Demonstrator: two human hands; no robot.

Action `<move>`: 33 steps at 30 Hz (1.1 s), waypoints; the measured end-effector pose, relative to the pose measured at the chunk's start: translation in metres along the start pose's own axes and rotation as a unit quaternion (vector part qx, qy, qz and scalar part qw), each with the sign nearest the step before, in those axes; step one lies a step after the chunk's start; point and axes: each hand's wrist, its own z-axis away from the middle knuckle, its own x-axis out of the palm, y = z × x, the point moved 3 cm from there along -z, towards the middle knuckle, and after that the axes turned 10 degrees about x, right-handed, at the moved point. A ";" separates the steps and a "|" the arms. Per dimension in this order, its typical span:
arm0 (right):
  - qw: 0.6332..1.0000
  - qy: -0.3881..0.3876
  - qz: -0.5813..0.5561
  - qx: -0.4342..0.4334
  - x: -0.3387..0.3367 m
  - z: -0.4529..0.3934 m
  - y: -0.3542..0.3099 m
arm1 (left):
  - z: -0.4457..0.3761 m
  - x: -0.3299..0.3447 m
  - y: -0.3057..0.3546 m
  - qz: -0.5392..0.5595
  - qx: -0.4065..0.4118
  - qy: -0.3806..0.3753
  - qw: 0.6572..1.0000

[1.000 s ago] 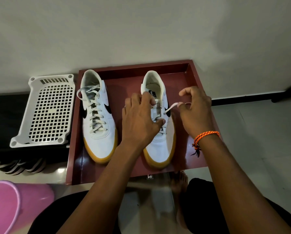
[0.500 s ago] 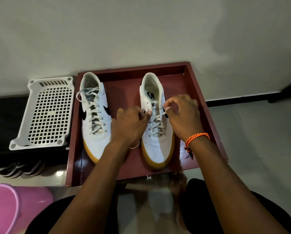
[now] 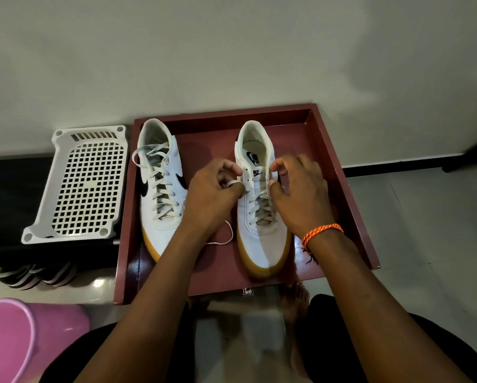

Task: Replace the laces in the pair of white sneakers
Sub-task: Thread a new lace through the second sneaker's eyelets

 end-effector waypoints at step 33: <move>0.894 0.110 -0.429 0.066 -0.018 -0.013 0.010 | 0.008 0.004 0.039 0.232 0.051 0.047 0.970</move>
